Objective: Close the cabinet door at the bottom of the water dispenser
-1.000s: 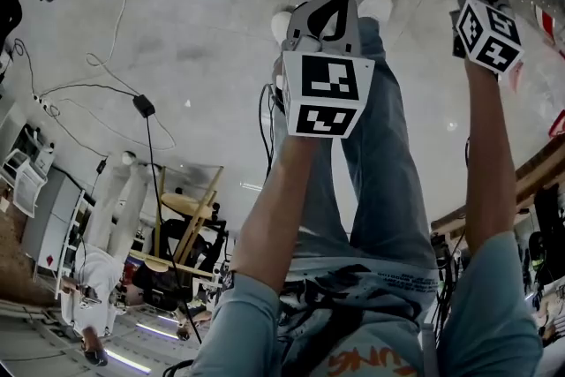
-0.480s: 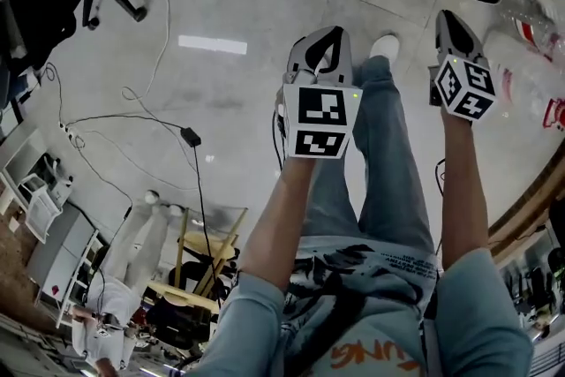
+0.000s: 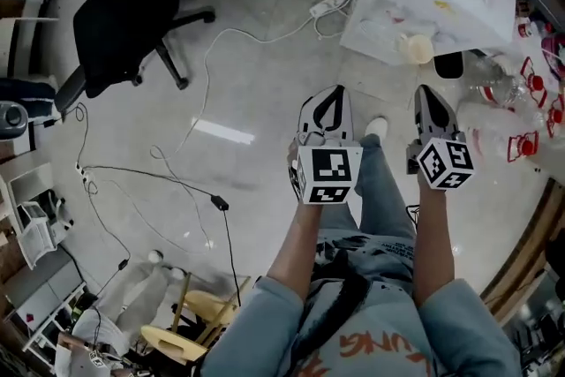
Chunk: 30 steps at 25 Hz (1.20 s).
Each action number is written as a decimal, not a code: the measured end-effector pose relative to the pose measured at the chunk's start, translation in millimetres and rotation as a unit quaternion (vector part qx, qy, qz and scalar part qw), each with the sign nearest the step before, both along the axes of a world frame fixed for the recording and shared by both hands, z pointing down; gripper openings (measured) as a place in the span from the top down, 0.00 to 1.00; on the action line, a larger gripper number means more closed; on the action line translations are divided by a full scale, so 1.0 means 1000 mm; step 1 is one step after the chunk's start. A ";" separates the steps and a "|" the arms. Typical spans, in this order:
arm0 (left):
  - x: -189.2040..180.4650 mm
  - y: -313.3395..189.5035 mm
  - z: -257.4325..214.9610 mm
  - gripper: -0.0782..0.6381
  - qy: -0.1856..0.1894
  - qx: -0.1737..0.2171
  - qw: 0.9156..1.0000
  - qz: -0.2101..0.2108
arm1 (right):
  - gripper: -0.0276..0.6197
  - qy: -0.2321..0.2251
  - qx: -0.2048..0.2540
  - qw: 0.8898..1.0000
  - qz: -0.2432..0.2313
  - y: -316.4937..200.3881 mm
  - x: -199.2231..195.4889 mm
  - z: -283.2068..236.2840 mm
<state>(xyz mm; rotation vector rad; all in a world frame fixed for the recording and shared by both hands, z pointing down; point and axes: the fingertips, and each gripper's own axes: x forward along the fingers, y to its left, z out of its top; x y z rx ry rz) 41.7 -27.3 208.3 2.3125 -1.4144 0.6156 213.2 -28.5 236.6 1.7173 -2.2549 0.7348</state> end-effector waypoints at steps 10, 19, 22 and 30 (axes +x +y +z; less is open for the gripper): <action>-0.016 -0.037 -0.166 0.88 0.053 0.122 0.990 -0.041 | 0.91 -0.063 0.139 0.988 -0.001 -0.022 -0.029 -0.186; -0.052 -0.062 -0.293 0.88 0.047 0.236 0.970 -0.041 | 0.91 0.003 0.228 0.972 -0.055 -0.060 -0.078 -0.301; -0.064 -0.063 -0.311 0.88 0.046 0.246 0.968 -0.038 | 0.91 0.033 0.257 0.962 -0.083 -0.062 -0.105 -0.334; -0.054 -0.076 -0.328 0.88 0.049 0.257 0.964 -0.045 | 0.91 0.062 0.280 0.953 -0.100 -0.072 -0.107 -0.358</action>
